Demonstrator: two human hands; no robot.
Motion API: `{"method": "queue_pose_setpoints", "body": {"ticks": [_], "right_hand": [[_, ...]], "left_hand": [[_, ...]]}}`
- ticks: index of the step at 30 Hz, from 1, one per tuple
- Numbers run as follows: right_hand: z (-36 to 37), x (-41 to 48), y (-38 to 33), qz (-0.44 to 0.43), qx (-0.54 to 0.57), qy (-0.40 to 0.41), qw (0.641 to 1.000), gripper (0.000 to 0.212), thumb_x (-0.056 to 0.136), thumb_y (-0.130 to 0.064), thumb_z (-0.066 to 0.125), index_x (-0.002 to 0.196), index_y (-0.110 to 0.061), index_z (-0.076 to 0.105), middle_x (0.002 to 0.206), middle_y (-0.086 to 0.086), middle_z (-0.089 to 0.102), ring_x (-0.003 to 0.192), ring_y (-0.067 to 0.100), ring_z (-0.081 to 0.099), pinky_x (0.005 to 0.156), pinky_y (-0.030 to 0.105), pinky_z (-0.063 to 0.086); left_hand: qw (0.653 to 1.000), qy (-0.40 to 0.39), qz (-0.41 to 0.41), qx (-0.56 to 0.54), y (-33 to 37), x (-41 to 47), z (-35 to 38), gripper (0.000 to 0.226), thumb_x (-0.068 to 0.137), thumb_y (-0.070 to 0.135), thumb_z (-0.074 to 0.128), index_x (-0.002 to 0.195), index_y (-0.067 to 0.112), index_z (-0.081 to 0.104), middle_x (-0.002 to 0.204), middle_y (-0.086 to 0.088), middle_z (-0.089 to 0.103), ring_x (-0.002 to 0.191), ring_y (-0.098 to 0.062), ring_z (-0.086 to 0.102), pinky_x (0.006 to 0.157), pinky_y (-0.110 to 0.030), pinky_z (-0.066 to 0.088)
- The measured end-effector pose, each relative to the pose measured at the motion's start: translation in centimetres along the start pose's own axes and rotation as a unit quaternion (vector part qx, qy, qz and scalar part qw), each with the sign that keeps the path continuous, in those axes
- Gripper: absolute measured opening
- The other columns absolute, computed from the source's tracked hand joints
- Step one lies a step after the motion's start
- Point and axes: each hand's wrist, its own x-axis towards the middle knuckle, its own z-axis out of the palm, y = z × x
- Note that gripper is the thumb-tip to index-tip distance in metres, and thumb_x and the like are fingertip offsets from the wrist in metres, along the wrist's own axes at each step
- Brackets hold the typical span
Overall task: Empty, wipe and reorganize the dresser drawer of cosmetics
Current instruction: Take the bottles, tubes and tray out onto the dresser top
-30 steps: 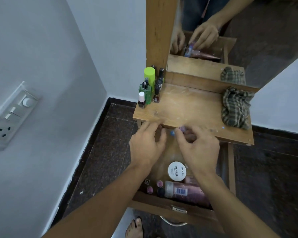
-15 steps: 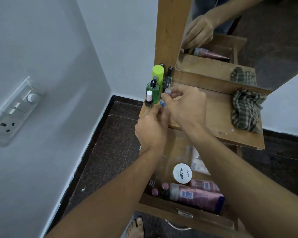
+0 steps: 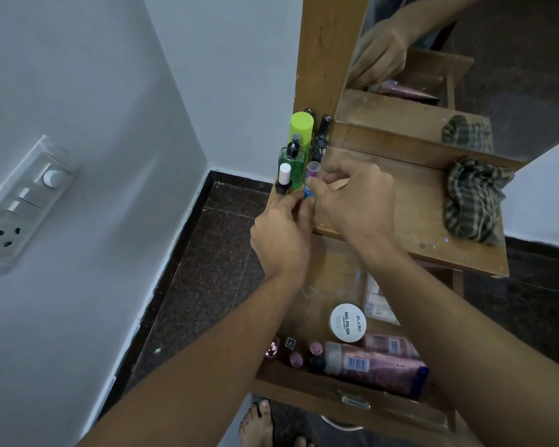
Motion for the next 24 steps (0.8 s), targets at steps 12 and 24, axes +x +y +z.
{"method": "queue_pose_setpoints", "body": {"ticks": [12,24], "right_hand": [[1.5,-11.7,6.3,0.078,0.007,-0.103,0.992,0.024,0.088,-0.023,0.074,0.112,-0.024,0.076,0.093,-0.009,0.074,0.080,0.007,0.068,0.079,0.033,0.060],[5.7,-9.8,4.7,-0.018,-0.095,-0.067,0.993,0.032,0.097,-0.033,0.061,0.129,-0.030,0.064,0.109,0.001,0.071,0.095,0.032,0.070,0.076,0.045,0.058]], "left_hand": [[0.999,0.034,-0.029,-0.002,-4.6,-2.3,-3.6,0.020,0.099,0.038,0.060,0.109,0.027,0.074,0.095,0.010,0.068,0.076,-0.011,0.063,0.071,-0.036,0.055],[0.999,-0.032,-0.022,0.032,-5.2,-3.5,-2.8,0.026,0.099,0.044,0.056,0.114,0.028,0.070,0.103,0.011,0.065,0.085,-0.009,0.064,0.077,-0.034,0.053]]}}
